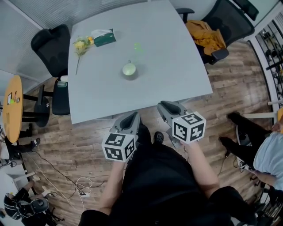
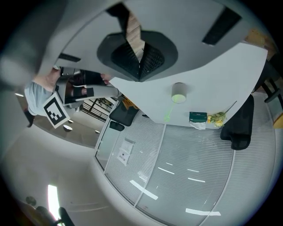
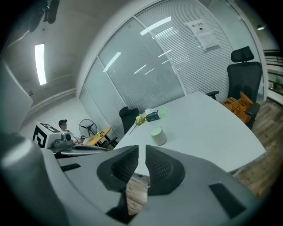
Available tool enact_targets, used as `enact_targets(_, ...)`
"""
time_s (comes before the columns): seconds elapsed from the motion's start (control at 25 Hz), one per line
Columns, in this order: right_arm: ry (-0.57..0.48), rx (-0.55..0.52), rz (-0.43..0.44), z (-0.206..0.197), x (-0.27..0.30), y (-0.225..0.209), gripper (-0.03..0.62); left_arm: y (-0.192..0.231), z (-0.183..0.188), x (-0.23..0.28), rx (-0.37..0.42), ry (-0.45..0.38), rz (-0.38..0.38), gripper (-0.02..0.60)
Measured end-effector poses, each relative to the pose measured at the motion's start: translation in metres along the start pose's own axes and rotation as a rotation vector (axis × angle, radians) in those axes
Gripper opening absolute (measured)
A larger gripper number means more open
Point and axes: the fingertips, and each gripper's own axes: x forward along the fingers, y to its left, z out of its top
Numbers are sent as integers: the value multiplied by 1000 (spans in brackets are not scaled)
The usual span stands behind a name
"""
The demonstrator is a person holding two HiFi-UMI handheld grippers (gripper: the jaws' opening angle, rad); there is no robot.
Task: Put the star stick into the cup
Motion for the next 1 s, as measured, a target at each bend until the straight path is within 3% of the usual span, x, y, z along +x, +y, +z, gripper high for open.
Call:
enact_targets(0.44,-21,-98,72,-20,-50,30,32,-48,-15,-27,5,-46,39,-3)
enact_targets(1.0,-45,-181,116,1,-45,60,9,-26,9,-60,-10,-138,95,-3)
